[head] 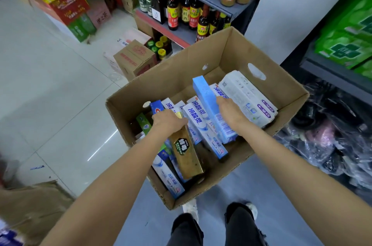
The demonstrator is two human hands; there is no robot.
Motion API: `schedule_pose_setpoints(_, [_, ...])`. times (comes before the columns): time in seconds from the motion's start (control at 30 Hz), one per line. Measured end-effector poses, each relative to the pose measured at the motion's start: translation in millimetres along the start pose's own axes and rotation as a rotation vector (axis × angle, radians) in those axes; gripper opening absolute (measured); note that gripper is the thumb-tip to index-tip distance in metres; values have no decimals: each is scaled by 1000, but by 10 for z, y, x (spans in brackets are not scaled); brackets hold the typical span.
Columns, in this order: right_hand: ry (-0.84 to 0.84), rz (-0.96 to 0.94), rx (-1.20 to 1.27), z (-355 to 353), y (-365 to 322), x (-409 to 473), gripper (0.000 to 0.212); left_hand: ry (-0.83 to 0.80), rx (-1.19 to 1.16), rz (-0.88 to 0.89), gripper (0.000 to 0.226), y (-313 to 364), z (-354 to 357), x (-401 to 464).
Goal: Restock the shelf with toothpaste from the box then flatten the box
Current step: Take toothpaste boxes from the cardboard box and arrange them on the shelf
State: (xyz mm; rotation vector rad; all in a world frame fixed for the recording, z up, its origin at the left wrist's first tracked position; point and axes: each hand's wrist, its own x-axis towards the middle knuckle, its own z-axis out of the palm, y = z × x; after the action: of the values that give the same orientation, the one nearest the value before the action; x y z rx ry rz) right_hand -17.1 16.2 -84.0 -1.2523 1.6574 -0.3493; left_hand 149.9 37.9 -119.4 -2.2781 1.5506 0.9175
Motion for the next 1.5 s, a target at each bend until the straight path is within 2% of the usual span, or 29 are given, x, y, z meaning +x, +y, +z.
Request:
schedule_pose_setpoints(0.13, [-85,49,128,-128,-29,-78,48,56,-320,18,64,122,-166,3])
schedule_pose_setpoints(0.2, [-98,16,133,-277,-45,-114,38,98,-522,33,65,246,-333,2])
schedule_pose_setpoints(0.27, [-110,-43,142,-492,-66,-180,28,135,-632,71,56,412,-533,-33])
schedule_pose_setpoints(0.3, [-113,-73,143,-619,-83,-228,32,148,-670,92,51,525,-642,-62])
schedule_pose_setpoints(0.37, [-90,-152,82,-921,-91,-297,56,155,-737,138,52,802,-831,-143])
schedule_pose_setpoints(0.43, [-31,-222,-37,-1278,-108,-413,67,163,-762,193,69,1160,-986,-238])
schedule_pose_setpoints(0.5, [59,-243,-155,-1674,-73,-537,65,164,-773,274,82,1575,-1094,-329])
schedule_pose_setpoints(0.57, [177,-226,-213,-2105,25,-628,66,150,-837,362,79,2055,-1176,-487])
schedule_pose_setpoints(0.67, [361,-220,-148,-2852,206,-796,70,129,-896,483,80,2860,-1246,-791])
schedule_pose_setpoints(0.8, [604,-259,-102,-3952,522,-1050,70,136,-992,632,52,4016,-1279,-1248])
schedule_pose_setpoints(0.9, [757,-271,-60,-4767,767,-1242,74,132,-1074,698,54,4823,-1247,-1647])
schedule_pose_setpoints(1.0, [950,-255,58,-5469,961,-1415,71,8,-1252,710,65,5542,-1197,-1874])
schedule_pose_setpoints(1.1, [1049,-278,114,-5987,1123,-1448,68,-108,-1365,711,65,6137,-1153,-1973])
schedule_pose_setpoints(1.23, [1124,-258,209,-6453,1279,-1360,64,-122,-1311,733,72,6735,-1116,-2026])
schedule_pose_setpoints(1.33, [1192,-268,314,-6715,1346,-1233,58,-97,-1176,765,72,7087,-1125,-1976])
schedule_pose_setpoints(1.5, [1239,-220,424,-7014,1403,-954,59,167,-851,802,78,7472,-1157,-1834])
